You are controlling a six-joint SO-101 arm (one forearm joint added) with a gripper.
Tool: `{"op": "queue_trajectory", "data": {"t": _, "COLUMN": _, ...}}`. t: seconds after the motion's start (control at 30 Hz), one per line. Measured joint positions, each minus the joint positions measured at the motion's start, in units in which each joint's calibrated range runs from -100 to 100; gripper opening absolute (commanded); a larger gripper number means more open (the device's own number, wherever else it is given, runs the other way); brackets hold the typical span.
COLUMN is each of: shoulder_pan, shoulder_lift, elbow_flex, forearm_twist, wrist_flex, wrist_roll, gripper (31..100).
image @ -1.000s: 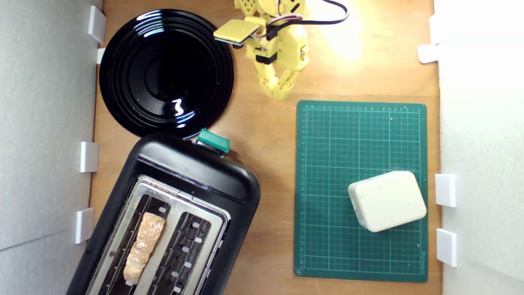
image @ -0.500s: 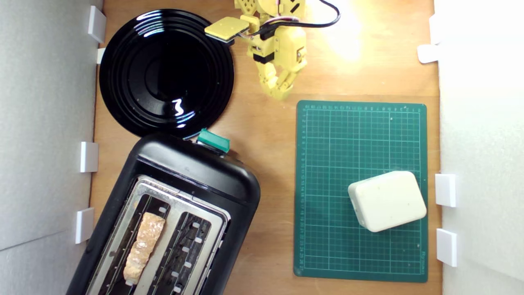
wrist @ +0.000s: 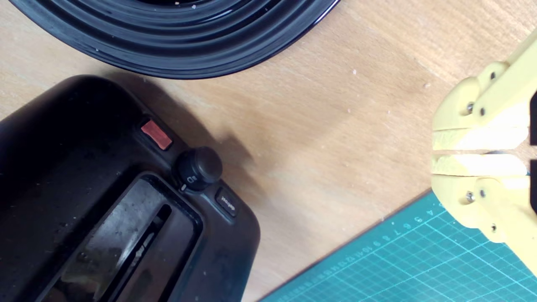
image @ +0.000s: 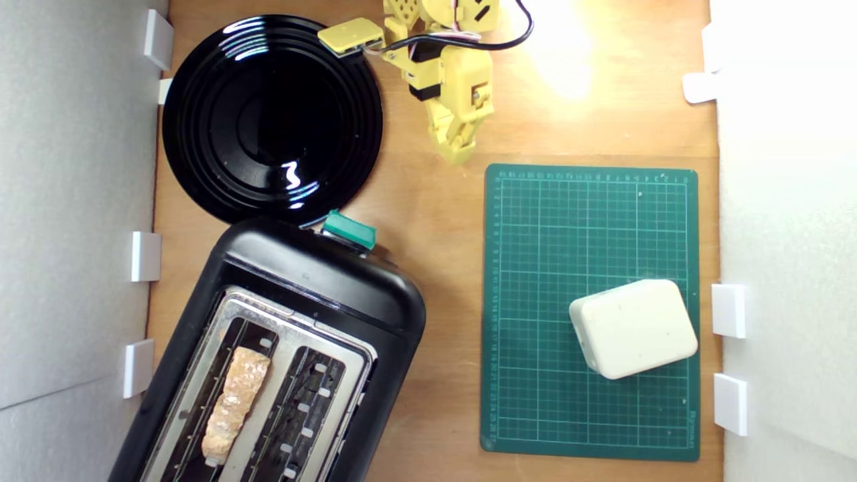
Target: Pick bread and place in toaster
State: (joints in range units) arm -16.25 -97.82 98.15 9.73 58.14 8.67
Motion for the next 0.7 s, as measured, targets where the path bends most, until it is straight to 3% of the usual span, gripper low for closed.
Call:
{"op": "queue_trajectory", "data": {"t": 0.37, "shoulder_pan": 0.0, "shoulder_lift": 0.0, "elbow_flex": 0.0, "forearm_twist": 0.0, "wrist_flex": 0.0, "wrist_roll": 0.1, "gripper": 30.8}}
{"op": "queue_trajectory", "data": {"t": 0.57, "shoulder_pan": 0.0, "shoulder_lift": 0.0, "elbow_flex": 0.0, "forearm_twist": 0.0, "wrist_flex": 0.0, "wrist_roll": 5.5, "gripper": 30.8}}
{"op": "queue_trajectory", "data": {"t": 0.7, "shoulder_pan": 0.0, "shoulder_lift": 0.0, "elbow_flex": 0.0, "forearm_twist": 0.0, "wrist_flex": 0.0, "wrist_roll": 6.2, "gripper": 30.8}}
